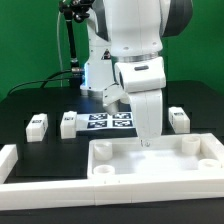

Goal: Assemble desk

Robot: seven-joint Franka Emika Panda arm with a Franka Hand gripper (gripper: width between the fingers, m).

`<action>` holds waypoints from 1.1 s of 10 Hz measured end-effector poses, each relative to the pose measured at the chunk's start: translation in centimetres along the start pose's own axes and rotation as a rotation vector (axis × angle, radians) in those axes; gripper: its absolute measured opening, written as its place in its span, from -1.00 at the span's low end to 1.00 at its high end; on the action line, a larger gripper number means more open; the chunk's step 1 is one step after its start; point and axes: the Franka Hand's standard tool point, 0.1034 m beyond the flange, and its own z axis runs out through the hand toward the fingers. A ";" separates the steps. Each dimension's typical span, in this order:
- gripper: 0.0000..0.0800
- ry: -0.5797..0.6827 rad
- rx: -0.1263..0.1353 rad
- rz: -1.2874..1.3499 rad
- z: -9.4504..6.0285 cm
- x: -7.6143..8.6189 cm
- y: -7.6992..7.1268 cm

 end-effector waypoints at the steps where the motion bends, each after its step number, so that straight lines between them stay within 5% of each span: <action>1: 0.53 0.000 0.000 0.000 0.0 0.0 0.0; 8: 0.62 -0.004 0.004 0.055 -0.3 0.3 0.0; 11: 0.62 -0.034 -0.020 0.208 -3.8 3.5 0.1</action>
Offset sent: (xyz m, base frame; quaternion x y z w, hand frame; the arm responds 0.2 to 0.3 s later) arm 0.0000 0.0000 0.0000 0.0000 0.0000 0.0000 1.0000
